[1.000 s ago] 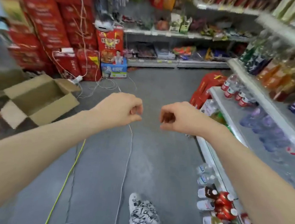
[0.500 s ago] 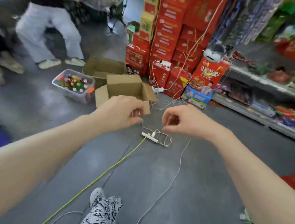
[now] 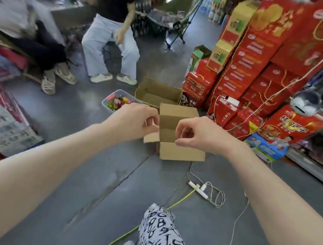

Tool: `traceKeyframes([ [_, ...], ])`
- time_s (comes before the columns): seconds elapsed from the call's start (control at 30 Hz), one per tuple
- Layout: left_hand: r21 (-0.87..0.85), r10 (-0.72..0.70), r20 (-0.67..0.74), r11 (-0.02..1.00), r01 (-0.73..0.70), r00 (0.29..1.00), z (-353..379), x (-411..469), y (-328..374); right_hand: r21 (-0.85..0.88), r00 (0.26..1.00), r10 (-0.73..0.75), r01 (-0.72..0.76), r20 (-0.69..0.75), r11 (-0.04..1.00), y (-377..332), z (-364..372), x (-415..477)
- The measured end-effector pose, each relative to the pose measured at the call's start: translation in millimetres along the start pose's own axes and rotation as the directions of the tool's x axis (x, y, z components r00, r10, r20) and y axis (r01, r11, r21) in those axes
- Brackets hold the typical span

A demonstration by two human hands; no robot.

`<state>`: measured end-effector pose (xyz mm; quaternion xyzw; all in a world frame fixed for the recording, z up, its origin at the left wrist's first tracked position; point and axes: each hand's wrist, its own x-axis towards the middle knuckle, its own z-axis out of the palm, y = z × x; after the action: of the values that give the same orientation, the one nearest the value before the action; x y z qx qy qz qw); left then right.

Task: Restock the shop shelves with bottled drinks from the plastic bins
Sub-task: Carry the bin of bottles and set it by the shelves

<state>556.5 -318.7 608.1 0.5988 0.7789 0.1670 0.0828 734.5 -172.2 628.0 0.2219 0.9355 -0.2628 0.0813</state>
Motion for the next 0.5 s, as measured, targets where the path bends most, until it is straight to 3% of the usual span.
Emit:
traceKeyframes([
  [0.27,-0.015,-0.096,-0.023,0.995,0.096,0.995,-10,110,-147,-0.028,0.996,-0.083,0.083,0.022,0.996,0,-32,201],
  [0.5,-0.036,-0.18,-0.025,0.983,0.179,0.983,-44,211,-268,-0.014,0.982,-0.132,0.135,0.136,0.991,-11,-71,376],
])
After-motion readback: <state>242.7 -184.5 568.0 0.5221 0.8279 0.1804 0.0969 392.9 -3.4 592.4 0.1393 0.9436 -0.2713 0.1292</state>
